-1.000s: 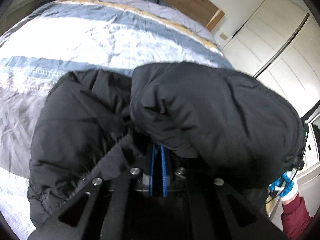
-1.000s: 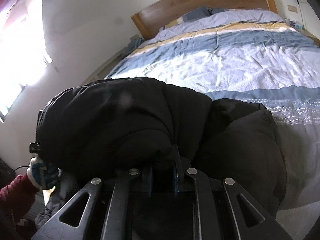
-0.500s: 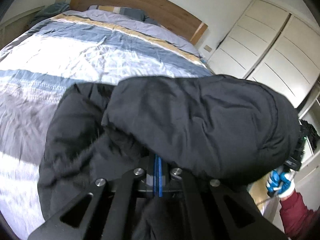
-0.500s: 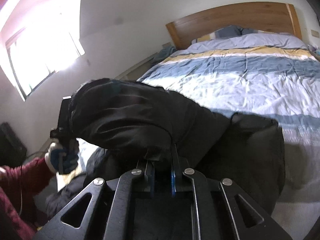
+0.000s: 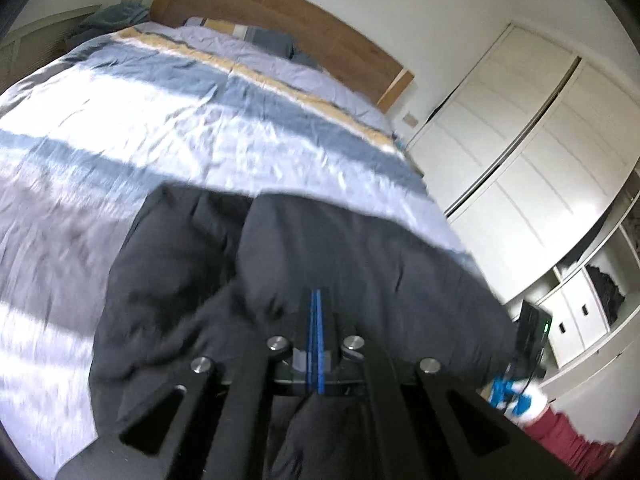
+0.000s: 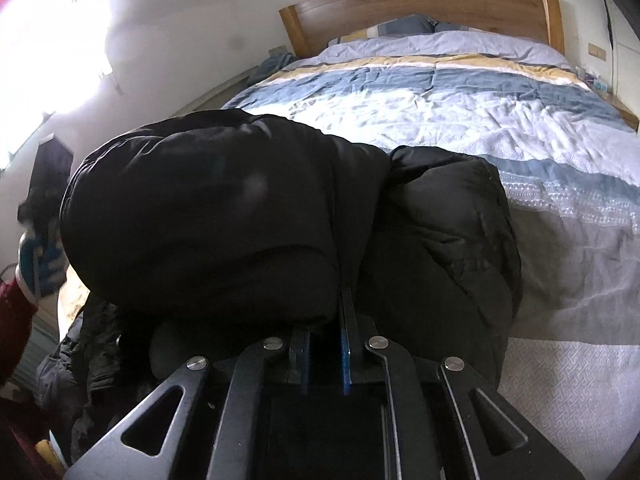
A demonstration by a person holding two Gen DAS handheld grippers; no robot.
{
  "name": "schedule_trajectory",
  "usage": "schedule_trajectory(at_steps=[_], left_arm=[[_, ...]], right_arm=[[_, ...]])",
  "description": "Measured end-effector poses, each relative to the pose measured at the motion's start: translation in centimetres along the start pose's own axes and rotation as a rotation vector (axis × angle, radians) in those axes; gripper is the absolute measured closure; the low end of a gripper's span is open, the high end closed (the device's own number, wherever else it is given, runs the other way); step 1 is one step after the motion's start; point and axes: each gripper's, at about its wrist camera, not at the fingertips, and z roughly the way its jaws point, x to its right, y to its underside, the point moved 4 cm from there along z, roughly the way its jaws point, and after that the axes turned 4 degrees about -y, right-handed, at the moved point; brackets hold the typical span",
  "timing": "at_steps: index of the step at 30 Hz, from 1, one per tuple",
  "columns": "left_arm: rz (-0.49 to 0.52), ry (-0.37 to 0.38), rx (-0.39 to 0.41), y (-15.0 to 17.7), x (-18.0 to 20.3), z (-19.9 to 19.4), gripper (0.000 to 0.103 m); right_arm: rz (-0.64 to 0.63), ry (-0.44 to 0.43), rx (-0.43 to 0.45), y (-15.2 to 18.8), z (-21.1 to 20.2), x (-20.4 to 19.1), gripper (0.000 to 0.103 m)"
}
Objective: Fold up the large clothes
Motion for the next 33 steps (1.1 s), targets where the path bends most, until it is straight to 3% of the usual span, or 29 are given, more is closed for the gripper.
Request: schedule_trajectory(at_steps=[4,8,10,17,20,23,29,33], left_arm=[[0.002,0.024,-0.026,-2.6,1.3,3.7,0.1],[0.009,-0.016,-0.131,-2.2,1.3,8.5,0.1],[0.002,-0.026,-0.182,-1.0,1.1,10.3,0.1],[0.051,-0.053,-0.293,5.7,1.1,11.1,0.1],[0.08,-0.076,-0.293,7.1,1.5,10.4,0.1],[0.087,-0.077,-0.266,6.3,2.0,8.9,0.1],[0.092,-0.049,-0.167,2.4,3.1,5.3,0.1],[0.092,-0.044,-0.137,-0.5,4.0,5.3,0.1]], right_arm=[[0.006,0.02,0.0,-0.5,0.1,-0.3,0.083],[0.013,0.05,-0.02,-0.1,0.3,-0.2,0.071],[0.028,0.068,-0.025,0.2,0.3,0.1,0.062],[0.069,0.12,0.023,0.3,-3.4,0.4,0.056],[0.07,0.13,0.077,-1.3,-5.1,-0.6,0.053],[0.029,0.11,0.121,-4.1,-5.6,-2.9,0.048],[-0.038,0.05,0.136,-9.5,-3.1,-7.2,0.043],[-0.055,0.045,0.11,-11.2,-0.4,-8.3,0.041]])
